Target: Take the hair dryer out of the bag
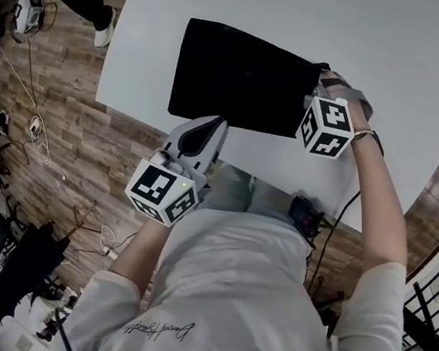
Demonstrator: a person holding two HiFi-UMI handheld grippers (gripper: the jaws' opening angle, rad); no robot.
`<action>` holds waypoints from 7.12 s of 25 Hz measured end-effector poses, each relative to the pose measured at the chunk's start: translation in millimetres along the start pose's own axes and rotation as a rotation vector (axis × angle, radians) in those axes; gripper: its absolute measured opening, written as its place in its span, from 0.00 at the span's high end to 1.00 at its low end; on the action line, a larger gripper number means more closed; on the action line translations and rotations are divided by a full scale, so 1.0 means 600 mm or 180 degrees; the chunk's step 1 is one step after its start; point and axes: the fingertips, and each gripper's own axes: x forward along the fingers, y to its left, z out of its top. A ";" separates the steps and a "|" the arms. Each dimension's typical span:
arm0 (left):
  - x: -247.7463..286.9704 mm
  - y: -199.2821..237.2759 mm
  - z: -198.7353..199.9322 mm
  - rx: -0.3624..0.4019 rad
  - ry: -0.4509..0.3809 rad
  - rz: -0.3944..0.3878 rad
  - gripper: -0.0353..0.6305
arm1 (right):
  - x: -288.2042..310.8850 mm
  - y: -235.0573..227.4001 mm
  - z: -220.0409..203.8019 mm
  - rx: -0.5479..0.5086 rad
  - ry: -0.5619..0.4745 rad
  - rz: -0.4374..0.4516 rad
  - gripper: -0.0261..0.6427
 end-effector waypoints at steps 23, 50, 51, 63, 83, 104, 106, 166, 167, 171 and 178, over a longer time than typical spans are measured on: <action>0.006 -0.005 0.000 0.0033 0.0000 -0.0076 0.93 | -0.050 0.024 -0.003 0.0421 -0.0227 -0.0052 0.64; 0.025 -0.026 0.000 0.0227 0.0039 -0.0270 0.93 | -0.123 0.061 -0.095 0.1026 -0.0054 -0.0376 0.64; 0.027 -0.029 0.001 0.0232 0.0038 -0.0277 0.93 | -0.126 0.063 -0.098 0.1051 -0.0060 -0.0384 0.64; 0.037 -0.041 0.007 0.0291 0.0065 -0.0365 0.93 | -0.149 0.079 -0.126 0.1330 -0.0043 -0.0489 0.64; 0.086 -0.062 0.035 0.0417 0.0130 -0.0588 0.93 | -0.202 0.108 -0.185 0.1815 0.0037 -0.0794 0.64; 0.089 -0.070 0.020 0.0433 0.0161 -0.0653 0.93 | -0.213 0.020 -0.252 0.2734 0.0015 -0.1586 0.64; 0.089 -0.067 0.020 0.0427 0.0168 -0.0644 0.93 | -0.208 0.006 -0.256 0.2814 0.0005 -0.1637 0.64; 0.065 -0.040 0.023 0.0391 0.0107 -0.0453 0.93 | -0.139 -0.043 -0.299 0.3116 0.0398 -0.2034 0.62; 0.065 -0.041 0.022 0.0393 0.0108 -0.0452 0.93 | -0.140 -0.044 -0.300 0.3131 0.0389 -0.2037 0.61; 0.061 -0.044 0.022 0.0396 0.0091 -0.0460 0.93 | -0.151 -0.043 -0.299 0.3148 0.0346 -0.2043 0.57; 0.059 -0.045 0.034 0.0423 0.0030 -0.0495 0.93 | -0.165 -0.047 -0.282 0.3102 0.0306 -0.2078 0.57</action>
